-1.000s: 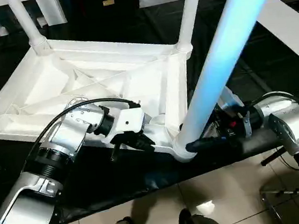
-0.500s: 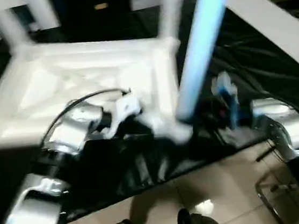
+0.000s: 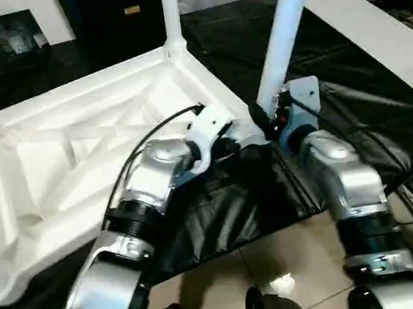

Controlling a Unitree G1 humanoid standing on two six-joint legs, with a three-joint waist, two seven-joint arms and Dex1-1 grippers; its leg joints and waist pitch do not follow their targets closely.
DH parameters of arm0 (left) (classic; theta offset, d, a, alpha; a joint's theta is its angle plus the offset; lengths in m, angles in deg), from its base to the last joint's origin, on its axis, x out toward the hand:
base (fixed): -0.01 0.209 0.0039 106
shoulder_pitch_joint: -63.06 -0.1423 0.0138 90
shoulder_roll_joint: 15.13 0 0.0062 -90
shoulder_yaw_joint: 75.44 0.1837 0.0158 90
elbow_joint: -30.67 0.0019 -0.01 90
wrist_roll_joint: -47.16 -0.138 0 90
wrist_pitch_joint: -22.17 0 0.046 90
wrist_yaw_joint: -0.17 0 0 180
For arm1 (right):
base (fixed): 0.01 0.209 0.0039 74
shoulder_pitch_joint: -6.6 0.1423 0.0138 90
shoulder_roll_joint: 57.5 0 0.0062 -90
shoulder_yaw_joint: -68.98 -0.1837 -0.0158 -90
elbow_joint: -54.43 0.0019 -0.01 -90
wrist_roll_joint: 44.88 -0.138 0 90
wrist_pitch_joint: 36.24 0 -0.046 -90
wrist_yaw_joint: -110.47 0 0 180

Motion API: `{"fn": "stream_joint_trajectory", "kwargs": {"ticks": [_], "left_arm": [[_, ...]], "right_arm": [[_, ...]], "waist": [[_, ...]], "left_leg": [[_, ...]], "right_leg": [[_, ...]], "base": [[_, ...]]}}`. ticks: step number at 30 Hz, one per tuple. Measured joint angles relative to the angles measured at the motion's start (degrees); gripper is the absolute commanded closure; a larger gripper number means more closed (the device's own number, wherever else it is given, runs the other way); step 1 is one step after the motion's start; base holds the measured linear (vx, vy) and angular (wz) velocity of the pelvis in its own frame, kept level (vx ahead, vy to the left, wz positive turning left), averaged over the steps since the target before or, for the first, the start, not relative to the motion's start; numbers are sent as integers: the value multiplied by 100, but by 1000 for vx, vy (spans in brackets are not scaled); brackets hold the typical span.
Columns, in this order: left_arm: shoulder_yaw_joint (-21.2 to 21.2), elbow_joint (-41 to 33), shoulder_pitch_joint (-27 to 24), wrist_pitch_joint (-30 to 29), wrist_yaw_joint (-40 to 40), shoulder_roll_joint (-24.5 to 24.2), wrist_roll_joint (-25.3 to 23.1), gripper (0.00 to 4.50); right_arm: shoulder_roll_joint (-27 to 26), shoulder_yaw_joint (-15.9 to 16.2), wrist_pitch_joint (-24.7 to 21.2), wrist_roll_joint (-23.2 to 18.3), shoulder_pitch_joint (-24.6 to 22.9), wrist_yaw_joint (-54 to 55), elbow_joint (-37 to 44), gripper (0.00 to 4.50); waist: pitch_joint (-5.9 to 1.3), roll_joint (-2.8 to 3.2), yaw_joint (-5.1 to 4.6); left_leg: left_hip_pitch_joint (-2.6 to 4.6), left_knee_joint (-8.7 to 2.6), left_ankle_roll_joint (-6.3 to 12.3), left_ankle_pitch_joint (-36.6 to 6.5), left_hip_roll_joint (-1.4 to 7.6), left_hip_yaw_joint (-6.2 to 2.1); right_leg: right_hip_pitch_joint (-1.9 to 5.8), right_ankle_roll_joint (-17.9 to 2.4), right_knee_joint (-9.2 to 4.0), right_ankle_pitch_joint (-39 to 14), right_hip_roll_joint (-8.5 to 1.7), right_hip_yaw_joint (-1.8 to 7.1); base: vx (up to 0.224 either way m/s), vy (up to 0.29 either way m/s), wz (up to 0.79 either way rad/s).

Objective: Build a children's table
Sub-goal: Rotate leg to tighten

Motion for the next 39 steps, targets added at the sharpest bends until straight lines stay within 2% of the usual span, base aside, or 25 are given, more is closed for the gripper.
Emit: {"fn": "stream_joint_trajectory", "kwargs": {"ticks": [3, 7, 8, 10, 12, 14, 16, 19, 23, 28, 32, 35, 37, 39], "left_arm": [[14, -17, -5, 53, 53, -18, -2, 450], [178, -171, -78, 308, 686, -359, 71, 450], [180, -180, -99, 361, 773, -405, 96, 450], [196, -197, -127, 447, 889, -483, 119, 450], [279, -229, -153, 591, 1178, -698, 141, 450], [348, -280, -254, 842, 1720, -1003, 232, 450], [365, -274, -283, 974, 2058, -1182, 279, 450], [548, -268, -269, 1266, 2646, -1466, 279, 450], [735, -278, -268, 1535, 3215, -1643, 317, 450], [1005, -373, -269, 2021, 4046, -1979, 348, 450], [1157, -429, -267, 2251, 4498, -2081, 347, 450], [1244, -422, -234, 2379, 4608, -2070, 338, 450], [1259, -393, -225, 2430, 4632, -2059, 332, 450], [1273, -358, -201, 2478, 4633, -2057, 330, 450]], "right_arm": [[-7, 0, 0, -19, -49, -53, 96, 115], [515, 68, -204, -447, -420, -988, 607, 81], [566, 71, -238, -504, -464, -1124, 669, 56], [703, 72, -272, -597, -496, -1341, 717, 43], [1148, 138, -329, -757, -552, -1880, 774, 35], [1736, 161, -377, -929, -681, -2615, 803, 4], [1998, 166, -432, -967, -725, -3027, 803, 4], [2512, 438, -300, -1125, -839, -4031, 921, 4], [2831, 633, -183, -1311, -862, -4862, 955, 4], [3232, 908, 329, -1394, -858, -5991, 901, 4], [3316, 1062, 464, -1524, -818, -6634, 737, 41], [3340, 1206, 478, -1581, -697, -6941, 674, 67], [3348, 1267, 478, -1624, -629, -7129, 656, 100], [3349, 1354, 478, -1639, -608, -7274, 630, 106]], "waist": [[2, 4, 7], [6, 10, 13], [6, 10, 9], [7, 11, -5], [8, 14, 3], [8, 14, 11], [9, 13, 12], [9, 12, 57], [10, 9, 111], [11, 2, 196], [12, -5, 232], [18, -19, 253], [20, -28, 269], [22, -40, 281]], "left_leg": [[-3, -9, 2, 1, 3, -2], [-9, -20, 34, 10, 5, -2], [-10, -24, 34, 10, 6, -2], [-16, -26, 34, 9, 11, -1], [-19, -28, 35, 9, 13, -1], [-16, -27, 36, 9, 16, -1], [-14, -21, 37, 9, 18, -2], [-13, -3, 36, 10, 18, -4], [-16, 10, 39, 7, 13, -1], [-17, 11, 40, 7, 17, -1], [-18, 30, 44, 5, 17, 0], [-19, 49, 44, 5, 16, 0], [-16, 55, 44, 5, 17, -1], [-14, 56, 43, 5, 18, -1]], "right_leg": [[-4, -4, 1, 4, 2, -4], [-12, 4, 0, -3, 3, -5], [-15, 3, 0, -6, 5, -6], [-26, -1, 6, -9, 9, -8], [-29, -5, 9, -12, 10, -11], [-26, -8, 11, -15, 11, -12], [-25, -11, 17, -14, 12, -14], [-14, -15, 20, -11, 9, -14], [-11, -18, 20, -8, 3, -10], [-15, -17, 29, -9, 4, -13], [-12, -18, 35, -9, 2, -11], [-15, -17, 55, -9, -1, -9], [-15, -15, 66, -11, -1, -8], [-15, -12, 71, -12, 0, -9]], "base": [[0, 0, 0], [0, 0, 0], [0, 0, 0], [0, 0, 0], [0, 0, 0], [0, 0, 0], [0, 0, 0], [0, 0, 0], [0, 0, 0], [0, 0, 0], [0, 0, 0], [0, 0, 0], [0, 0, 0], [0, 0, 0]]}}
